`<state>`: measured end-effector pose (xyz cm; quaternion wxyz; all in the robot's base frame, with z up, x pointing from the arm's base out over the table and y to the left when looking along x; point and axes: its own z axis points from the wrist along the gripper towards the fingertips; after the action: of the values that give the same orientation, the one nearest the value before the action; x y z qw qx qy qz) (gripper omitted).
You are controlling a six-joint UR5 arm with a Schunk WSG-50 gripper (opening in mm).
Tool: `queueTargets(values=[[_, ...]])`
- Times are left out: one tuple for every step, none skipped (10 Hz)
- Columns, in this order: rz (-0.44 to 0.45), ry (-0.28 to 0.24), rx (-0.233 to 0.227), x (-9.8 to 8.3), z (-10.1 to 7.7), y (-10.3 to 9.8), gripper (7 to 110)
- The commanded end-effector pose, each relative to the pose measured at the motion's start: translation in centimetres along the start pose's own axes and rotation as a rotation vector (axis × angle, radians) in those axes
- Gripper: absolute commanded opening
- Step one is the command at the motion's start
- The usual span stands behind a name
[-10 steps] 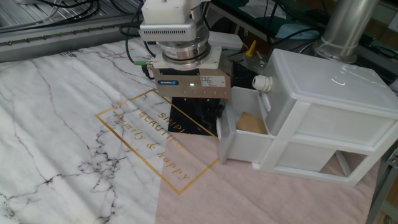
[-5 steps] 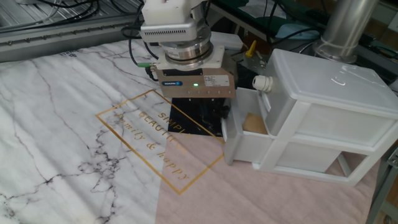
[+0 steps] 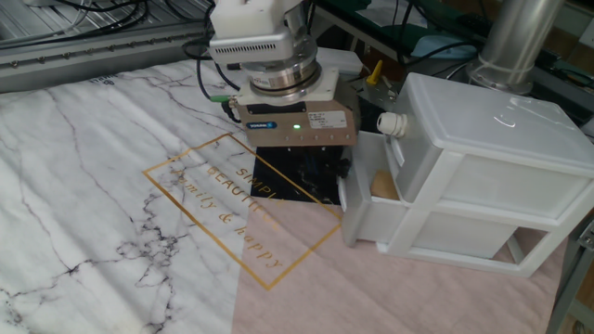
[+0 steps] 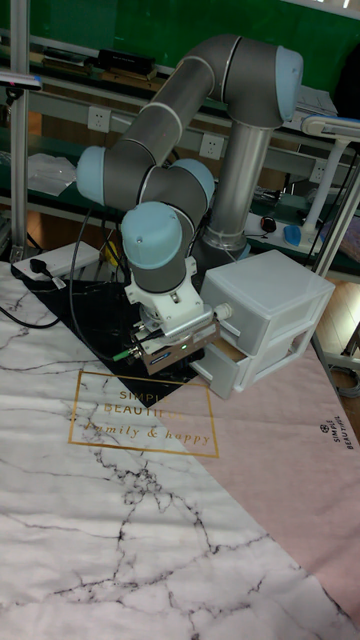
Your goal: Put things in the drawer
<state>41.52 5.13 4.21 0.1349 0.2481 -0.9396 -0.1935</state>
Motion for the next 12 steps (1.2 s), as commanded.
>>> queueTargets(values=[[0.025,-0.010,-0.061,-0.3,-0.2,1.5,7],[0.029,-0.009,-0.067,-0.3,-0.2,1.7,7],[0.030,-0.009,-0.071,-0.3,-0.2,1.7,7],[0.032,-0.011,-0.079,-0.3,-0.2,1.9,7],[0.032,-0.011,-0.085,-0.3,-0.2,2.1,7],[0.034,-0.011,-0.095,-0.4,-0.2,2.3,7],[0.036,-0.009,-0.097,-0.3,-0.2,2.4,7],[0.036,-0.010,-0.104,-0.3,-0.2,2.6,7],[0.037,-0.012,-0.113,-0.4,-0.2,2.9,7],[0.038,-0.012,-0.116,-0.4,-0.2,3.0,7],[0.045,-0.010,-0.093,-0.4,-0.1,2.4,7],[0.048,-0.007,-0.062,-0.3,-0.1,1.6,7]])
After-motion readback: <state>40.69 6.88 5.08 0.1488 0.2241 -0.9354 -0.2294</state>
